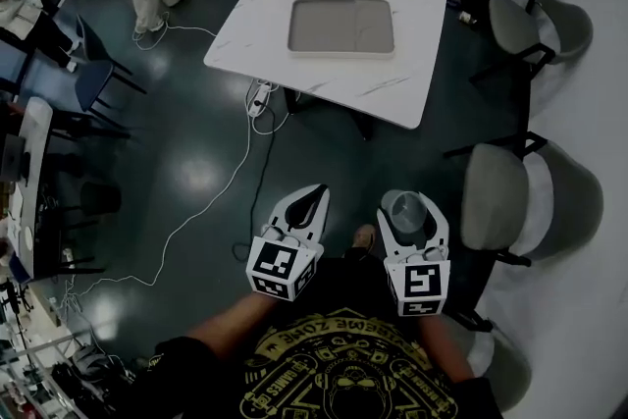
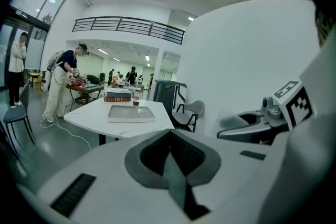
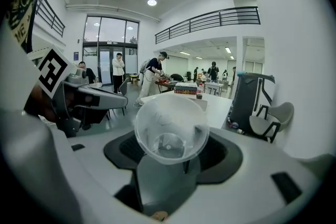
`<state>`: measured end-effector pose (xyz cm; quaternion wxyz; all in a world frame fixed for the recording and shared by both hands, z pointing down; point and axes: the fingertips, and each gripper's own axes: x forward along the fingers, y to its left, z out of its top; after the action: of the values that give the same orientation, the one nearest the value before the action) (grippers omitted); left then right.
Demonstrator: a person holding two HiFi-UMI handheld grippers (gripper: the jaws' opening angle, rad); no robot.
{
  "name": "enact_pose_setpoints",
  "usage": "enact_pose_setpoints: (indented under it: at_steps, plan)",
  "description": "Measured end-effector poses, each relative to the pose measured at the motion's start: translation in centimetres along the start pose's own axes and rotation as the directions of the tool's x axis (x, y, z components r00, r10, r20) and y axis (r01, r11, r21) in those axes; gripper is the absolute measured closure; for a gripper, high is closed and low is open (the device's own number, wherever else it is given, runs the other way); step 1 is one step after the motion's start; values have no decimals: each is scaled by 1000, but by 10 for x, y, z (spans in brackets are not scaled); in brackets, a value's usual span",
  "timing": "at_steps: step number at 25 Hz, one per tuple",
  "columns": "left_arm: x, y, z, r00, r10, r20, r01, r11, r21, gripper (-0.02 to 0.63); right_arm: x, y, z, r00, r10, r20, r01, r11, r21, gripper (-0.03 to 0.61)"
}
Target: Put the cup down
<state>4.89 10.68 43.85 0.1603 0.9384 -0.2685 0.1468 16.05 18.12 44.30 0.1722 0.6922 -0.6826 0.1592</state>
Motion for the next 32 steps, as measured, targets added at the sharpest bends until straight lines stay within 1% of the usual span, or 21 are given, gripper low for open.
enact_pose_setpoints:
  at_steps: [7,12,17,21,26,32]
  plan:
    - [17,-5,13,998,58,20,-57,998,-22,603,12,-22,15,997,65,31,-64,998,-28,305]
    - [29,-13,15,997,70,20,-69,997,-46,603,16,-37,16,994,95,44,-94,995,-28,305]
    - [35,-18,17,996,84,17,-83,996,-43,603,20,-44,17,991,121,56,-119,993,-22,305]
    - [39,-19,17,996,90,14,-90,995,-39,603,25,-50,16,990,128,53,-127,992,-19,305]
    - [44,-9,19,995,96,18,-95,994,-52,603,36,-50,17,991,131,36,-130,991,-22,305]
    - [71,11,27,998,64,21,-63,997,-52,603,56,-56,24,995,100,26,-99,995,-22,305]
